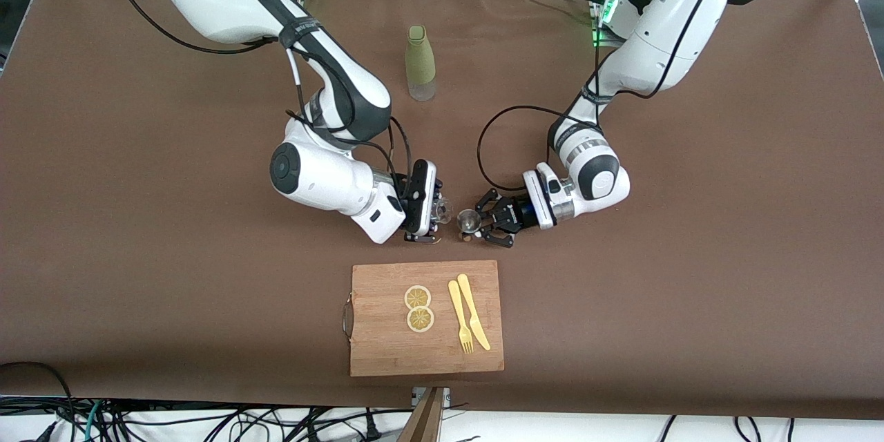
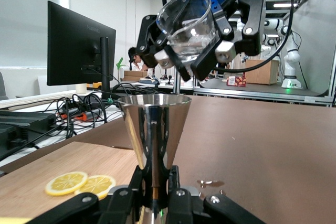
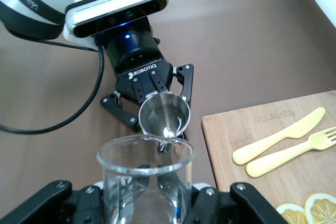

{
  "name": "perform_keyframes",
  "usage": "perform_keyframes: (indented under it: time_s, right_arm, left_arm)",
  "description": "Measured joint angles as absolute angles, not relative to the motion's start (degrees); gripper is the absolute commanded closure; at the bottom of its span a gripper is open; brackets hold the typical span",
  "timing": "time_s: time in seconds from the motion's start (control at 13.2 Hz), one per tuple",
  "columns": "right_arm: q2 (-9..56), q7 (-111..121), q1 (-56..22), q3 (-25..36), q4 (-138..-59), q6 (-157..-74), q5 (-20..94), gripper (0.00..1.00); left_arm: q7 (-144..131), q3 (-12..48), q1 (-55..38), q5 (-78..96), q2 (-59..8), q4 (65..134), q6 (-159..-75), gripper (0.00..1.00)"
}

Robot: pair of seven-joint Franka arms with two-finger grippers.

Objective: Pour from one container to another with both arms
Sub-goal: 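Move the glass cup and jigger apart back toward their spots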

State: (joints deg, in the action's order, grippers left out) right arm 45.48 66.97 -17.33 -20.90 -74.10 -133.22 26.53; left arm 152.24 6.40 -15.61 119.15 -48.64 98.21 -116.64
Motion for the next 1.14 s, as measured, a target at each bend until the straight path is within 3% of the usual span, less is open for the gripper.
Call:
perform_keyframes:
  time_s: [0.46, 0.76, 1.14]
  right_arm:
    - [45.3, 85.5, -8.5, -20.7, -74.1, -119.4, 37.6, 1.0]
    - [45.4, 100.1, 2.1, -20.4, -75.4, -107.1, 39.7, 1.0]
    - [45.9, 119.3, 15.7, -19.9, -86.2, -100.6, 42.2, 1.0]
  left_arm:
    - [152.5, 4.7, -7.8, 107.2, -48.3, 100.3, -107.7, 1.0]
    - [152.2, -3.0, -5.4, 96.9, -48.3, 100.8, -96.9, 1.0]
    - [152.1, -16.1, -1.6, 84.0, -48.3, 101.0, -79.3, 1.0]
